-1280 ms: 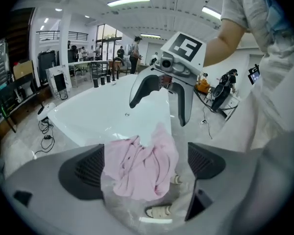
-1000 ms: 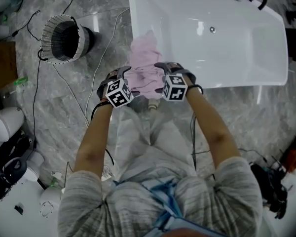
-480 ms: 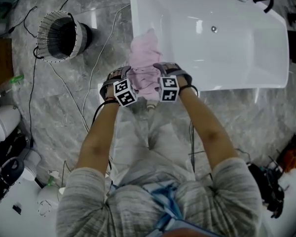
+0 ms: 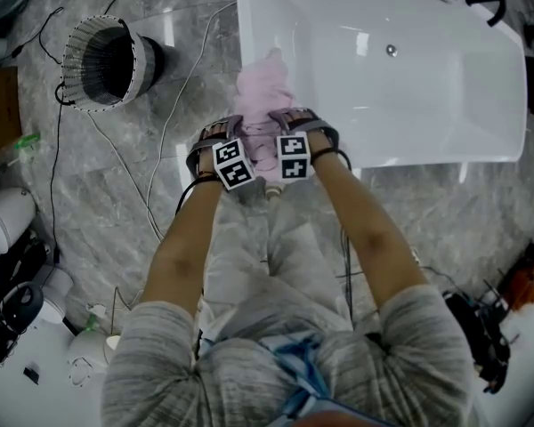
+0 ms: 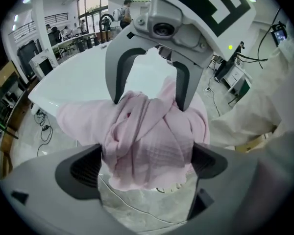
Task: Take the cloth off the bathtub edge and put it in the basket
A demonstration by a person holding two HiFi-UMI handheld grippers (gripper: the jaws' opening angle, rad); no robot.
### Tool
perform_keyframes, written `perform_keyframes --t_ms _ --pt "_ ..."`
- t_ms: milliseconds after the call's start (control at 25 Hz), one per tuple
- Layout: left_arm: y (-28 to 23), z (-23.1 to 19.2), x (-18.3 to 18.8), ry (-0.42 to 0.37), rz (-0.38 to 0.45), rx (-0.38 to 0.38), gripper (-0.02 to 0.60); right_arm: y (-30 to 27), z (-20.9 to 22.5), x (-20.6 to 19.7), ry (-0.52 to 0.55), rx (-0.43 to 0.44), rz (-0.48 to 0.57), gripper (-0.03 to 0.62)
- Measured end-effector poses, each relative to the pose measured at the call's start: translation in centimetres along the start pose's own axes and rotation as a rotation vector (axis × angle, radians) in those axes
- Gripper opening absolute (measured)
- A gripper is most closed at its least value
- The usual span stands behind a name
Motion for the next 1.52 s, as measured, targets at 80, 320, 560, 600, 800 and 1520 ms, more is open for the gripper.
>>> perform_keyframes --t_ms 80,320,560,600,800,1520 --pt "-0.2 -0.2 0.1 -0.010 -0.006 -0.032 0.558 -0.3 0.2 0.3 0.030 0.050 -0.004 0.477" --pt "-0.8 -0.4 0.1 0.007 -0.020 -0.093 0.557 -0.9 0.7 0.8 0.052 0.140 -0.026 0.477" --pt "-0.7 -0.3 0.3 0.045 -0.039 -0.118 0.547 -0.8 0.4 0.9 0.040 0.151 -0.054 0.471" --pt "-0.6 -0.2 0.2 0.052 -0.040 -0.121 0.530 -0.8 0.3 1.0 0.043 0.157 -0.060 0.450" --pt "-0.1 0.8 -0.1 0.118 -0.027 -0.146 0.401 -0.3 -0.9 1.2 0.048 0.169 -0.078 0.294" --pt "3.4 6.8 0.5 0.331 0.084 -0.228 0.169 5.1 -5.4 0.9 -0.327 0.133 0.028 0.109"
Point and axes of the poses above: the fingertips, and each gripper's own axes: y backward along the fingers, z to its right, x out of its top, the point moved 7 cm from there along y, backward along the fingers, and after that the axes turned 2 degrees about -x, right-handed, at the moved point
